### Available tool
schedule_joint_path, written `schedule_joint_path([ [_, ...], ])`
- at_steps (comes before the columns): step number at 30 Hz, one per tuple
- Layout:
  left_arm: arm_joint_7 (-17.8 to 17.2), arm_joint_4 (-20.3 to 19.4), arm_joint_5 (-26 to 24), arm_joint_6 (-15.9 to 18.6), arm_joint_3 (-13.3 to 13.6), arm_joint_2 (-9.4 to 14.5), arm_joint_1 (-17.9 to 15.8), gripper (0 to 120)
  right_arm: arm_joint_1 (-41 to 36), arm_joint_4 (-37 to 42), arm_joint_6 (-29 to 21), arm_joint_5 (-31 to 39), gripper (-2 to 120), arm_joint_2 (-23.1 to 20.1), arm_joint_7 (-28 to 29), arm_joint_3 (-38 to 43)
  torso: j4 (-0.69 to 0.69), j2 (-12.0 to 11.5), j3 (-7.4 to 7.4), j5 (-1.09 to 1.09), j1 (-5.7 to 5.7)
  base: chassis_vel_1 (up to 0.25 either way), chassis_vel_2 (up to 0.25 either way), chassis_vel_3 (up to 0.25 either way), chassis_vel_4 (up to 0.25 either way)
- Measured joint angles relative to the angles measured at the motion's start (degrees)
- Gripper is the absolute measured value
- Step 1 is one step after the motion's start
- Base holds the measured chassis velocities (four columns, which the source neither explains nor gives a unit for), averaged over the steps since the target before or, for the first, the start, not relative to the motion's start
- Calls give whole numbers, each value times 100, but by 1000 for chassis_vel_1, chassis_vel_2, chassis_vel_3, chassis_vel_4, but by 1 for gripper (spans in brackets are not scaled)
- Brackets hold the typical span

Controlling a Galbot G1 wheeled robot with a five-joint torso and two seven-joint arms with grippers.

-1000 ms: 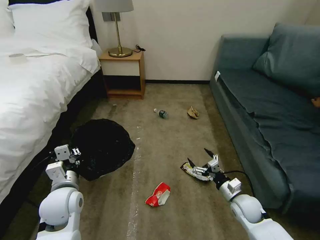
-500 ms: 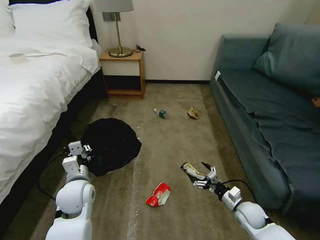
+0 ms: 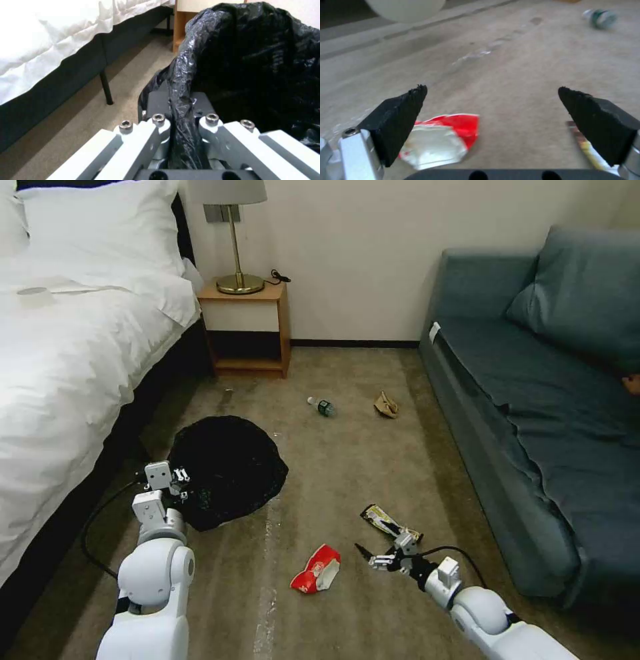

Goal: Pick up the trash bin, then pick up the garbage on the floor and place it into the trash bin.

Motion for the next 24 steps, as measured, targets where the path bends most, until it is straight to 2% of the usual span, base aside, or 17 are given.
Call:
schedule_joint_path([
  [1,4,7,13,0,10,-15,0,5,141,-69,-43,173,100,-33,-19,-282,0,0,0,0,0,0,0,0,0],
  [5,8,15,20,0,12,-26,-1,5,244,-127,-61,282,100,-43,-33,-470,0,0,0,0,0,0,0,0,0],
  [7,17,59,45,-20,14,-56,-12,5,554,-291,-98,514,100,-51,-79,-963,-1,0,0,-1,0,0,0,0,0],
  [12,39,98,54,-56,13,-82,-17,5,846,-427,-114,561,100,-62,-101,-1361,0,0,0,-1,0,0,0,0,0],
  [14,50,124,59,-74,-3,-107,-46,5,1133,-619,-80,417,100,-55,-139,-1761,1,0,0,0,0,0,0,0,0],
  [20,58,150,60,-78,-9,-115,-106,5,1458,-992,76,-59,100,60,-144,-2136,0,0,0,0,0,0,0,0,0],
  [23,58,163,57,-78,-31,-123,-165,5,1724,-1395,310,-902,100,197,-172,-2330,0,0,0,0,0,0,0,0,0],
  [24,58,163,57,-78,-31,-123,-165,5,1724,-1395,310,-902,100,197,-172,-2330,0,0,0,0,0,0,0,0,0],
])
